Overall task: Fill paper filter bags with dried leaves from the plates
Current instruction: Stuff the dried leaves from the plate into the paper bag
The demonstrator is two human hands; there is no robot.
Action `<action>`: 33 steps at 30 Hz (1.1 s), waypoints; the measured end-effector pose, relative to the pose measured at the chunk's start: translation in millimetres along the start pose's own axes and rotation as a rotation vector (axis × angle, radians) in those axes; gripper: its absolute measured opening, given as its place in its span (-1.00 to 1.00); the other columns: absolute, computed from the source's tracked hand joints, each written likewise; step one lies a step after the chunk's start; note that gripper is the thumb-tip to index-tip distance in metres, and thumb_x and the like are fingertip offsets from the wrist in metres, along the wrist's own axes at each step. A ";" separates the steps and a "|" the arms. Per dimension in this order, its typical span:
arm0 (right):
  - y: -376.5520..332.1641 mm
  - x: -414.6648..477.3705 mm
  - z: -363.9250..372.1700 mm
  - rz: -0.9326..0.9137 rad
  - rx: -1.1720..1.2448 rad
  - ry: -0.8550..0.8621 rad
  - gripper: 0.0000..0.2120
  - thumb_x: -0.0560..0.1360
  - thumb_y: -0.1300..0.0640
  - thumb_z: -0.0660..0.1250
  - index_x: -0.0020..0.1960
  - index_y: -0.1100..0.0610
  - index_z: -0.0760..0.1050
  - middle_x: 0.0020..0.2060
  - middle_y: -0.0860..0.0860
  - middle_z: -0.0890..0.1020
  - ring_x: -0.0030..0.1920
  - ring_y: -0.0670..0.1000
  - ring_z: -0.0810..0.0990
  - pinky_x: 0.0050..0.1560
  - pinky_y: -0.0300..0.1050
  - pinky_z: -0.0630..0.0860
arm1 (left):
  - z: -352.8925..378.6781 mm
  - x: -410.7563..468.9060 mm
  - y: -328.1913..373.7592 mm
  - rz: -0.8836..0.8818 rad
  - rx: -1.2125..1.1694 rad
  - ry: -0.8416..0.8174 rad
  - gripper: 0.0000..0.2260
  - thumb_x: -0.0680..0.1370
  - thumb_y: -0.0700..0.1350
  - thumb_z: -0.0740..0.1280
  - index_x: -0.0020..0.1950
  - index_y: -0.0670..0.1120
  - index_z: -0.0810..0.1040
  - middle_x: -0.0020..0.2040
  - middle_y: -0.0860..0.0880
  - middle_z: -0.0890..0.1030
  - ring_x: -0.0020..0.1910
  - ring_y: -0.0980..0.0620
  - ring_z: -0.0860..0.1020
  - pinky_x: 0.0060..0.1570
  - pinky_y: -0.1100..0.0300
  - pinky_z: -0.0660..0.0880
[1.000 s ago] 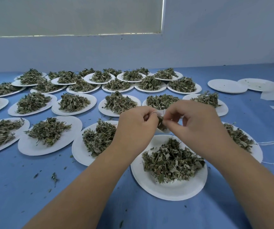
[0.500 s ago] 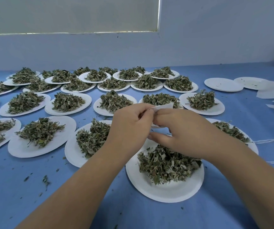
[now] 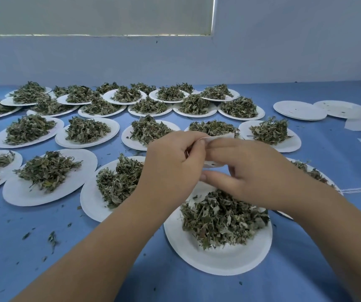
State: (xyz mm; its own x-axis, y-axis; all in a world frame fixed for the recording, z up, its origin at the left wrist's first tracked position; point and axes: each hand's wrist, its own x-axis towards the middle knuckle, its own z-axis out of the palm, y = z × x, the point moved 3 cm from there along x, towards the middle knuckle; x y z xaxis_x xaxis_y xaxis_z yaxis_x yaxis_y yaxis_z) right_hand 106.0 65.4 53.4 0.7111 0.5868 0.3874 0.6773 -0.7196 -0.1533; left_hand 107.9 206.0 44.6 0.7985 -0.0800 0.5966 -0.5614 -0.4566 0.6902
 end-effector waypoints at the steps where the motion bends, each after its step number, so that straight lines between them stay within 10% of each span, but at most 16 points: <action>1: 0.3 -2.7 -4.9 -0.007 0.089 0.081 -0.73 0.54 -0.18 0.24 -0.02 -0.03 0.60 -0.03 -0.19 0.58 -0.18 -0.30 0.47 -0.24 -0.32 0.37 | -0.9 0.4 -1.0 0.006 0.005 0.010 -0.79 0.58 -0.24 0.27 -0.05 -0.07 0.70 -0.37 0.05 0.57 -0.38 0.16 0.46 -0.36 0.41 0.31; 6: -4.1 -18.7 -22.0 0.053 0.355 0.238 -0.86 0.41 -0.07 0.39 -0.26 -0.07 0.50 -0.34 -0.11 0.52 -0.37 -0.04 0.48 -0.36 -0.39 0.32 | -4.1 3.3 -8.6 -0.044 0.003 0.051 -0.80 0.59 -0.20 0.27 0.01 -0.04 0.69 -0.48 0.21 0.47 -0.48 0.24 0.40 -0.44 0.45 0.24; 13: -14.7 -24.7 2.5 0.182 0.159 -0.366 -0.40 0.25 -0.54 0.17 0.18 -0.26 0.42 0.00 -0.34 0.39 -0.01 -0.34 0.41 -0.07 -0.32 0.37 | -3.2 1.8 -6.4 -0.031 0.025 0.057 -0.80 0.59 -0.20 0.27 0.02 -0.06 0.69 -0.44 0.15 0.47 -0.44 0.25 0.41 -0.41 0.45 0.26; 33: -10.1 -26.1 -1.5 0.136 0.340 -0.266 -0.88 0.46 0.08 0.43 -0.04 -0.12 0.62 -0.21 -0.27 0.55 -0.16 -0.33 0.49 -0.15 -0.48 0.33 | -2.7 -0.4 -8.5 -0.020 0.063 0.052 -0.81 0.59 -0.20 0.28 0.04 -0.04 0.69 -0.32 0.11 0.58 -0.43 0.26 0.43 -0.40 0.44 0.27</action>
State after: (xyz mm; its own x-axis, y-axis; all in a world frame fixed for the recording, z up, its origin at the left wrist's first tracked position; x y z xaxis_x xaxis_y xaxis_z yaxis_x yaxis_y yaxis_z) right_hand 80.3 56.8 46.3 0.7917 0.6022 0.1028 0.5660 -0.6600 -0.4940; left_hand 111.8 212.3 39.6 0.7961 -0.0251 0.6047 -0.5296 -0.5124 0.6760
